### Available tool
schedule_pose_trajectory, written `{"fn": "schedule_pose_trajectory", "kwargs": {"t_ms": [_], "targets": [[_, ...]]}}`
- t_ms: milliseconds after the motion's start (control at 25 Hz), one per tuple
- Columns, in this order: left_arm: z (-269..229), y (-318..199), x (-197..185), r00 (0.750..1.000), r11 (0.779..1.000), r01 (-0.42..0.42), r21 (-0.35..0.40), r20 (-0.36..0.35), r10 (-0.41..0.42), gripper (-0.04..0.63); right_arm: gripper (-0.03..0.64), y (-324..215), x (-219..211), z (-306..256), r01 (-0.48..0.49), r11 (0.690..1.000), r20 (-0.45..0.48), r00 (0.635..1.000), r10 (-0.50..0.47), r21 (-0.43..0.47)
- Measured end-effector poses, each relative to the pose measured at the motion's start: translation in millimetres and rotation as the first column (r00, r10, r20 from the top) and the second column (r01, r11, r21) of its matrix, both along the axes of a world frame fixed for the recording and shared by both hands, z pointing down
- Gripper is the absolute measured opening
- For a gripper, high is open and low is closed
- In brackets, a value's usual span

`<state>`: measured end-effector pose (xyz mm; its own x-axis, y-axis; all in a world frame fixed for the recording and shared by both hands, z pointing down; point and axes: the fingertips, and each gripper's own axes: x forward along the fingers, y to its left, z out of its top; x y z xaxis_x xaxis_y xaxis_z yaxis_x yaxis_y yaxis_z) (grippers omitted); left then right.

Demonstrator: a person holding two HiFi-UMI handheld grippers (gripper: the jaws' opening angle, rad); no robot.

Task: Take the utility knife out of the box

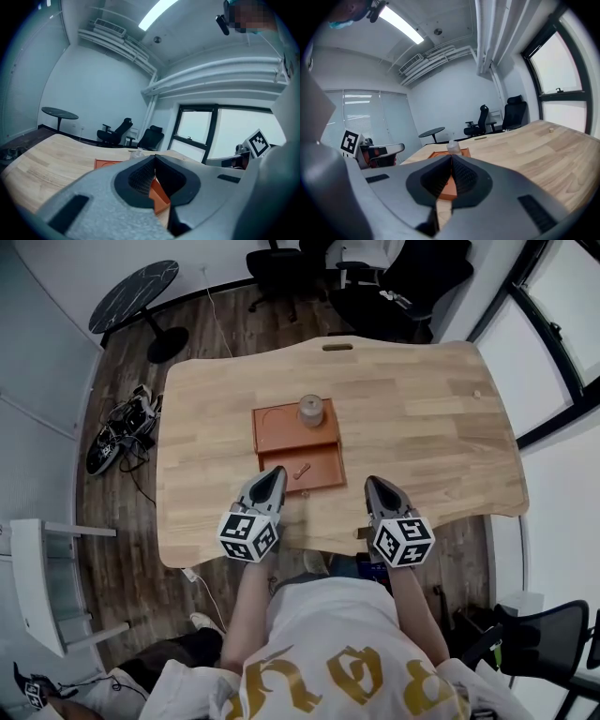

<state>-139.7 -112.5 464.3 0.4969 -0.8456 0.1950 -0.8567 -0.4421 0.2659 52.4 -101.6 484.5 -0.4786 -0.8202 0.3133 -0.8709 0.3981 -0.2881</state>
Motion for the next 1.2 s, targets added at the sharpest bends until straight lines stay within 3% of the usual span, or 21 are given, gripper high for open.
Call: {"fn": "schedule_pose_trajectory", "kwargs": {"t_ms": [560,840,1040,1200], "targets": [[6,-34,-6,0.999,1.000,-0.016,-0.005,0.034,0.016,0.009,0.011,-36,-14,6,0.031,1.000,0.010,0.999,-0.031,0.006],[31,-42,-6,0.999,0.998,-0.018,-0.064,0.034,0.020,0.009,0.012,-43,-14,26,0.040,0.998,0.005,0.999,-0.040,-0.042],[66,-45,-8,0.998,0.986,-0.004,-0.166,0.059,0.014,0.009,0.012,-50,-15,35,0.050,0.997,0.003,0.999,-0.050,-0.065],[79,-47,-5,0.998,0.980,-0.013,-0.198,0.056,0.024,0.009,0.011,-56,-13,44,0.056,0.994,0.000,0.998,-0.057,-0.089]]}}
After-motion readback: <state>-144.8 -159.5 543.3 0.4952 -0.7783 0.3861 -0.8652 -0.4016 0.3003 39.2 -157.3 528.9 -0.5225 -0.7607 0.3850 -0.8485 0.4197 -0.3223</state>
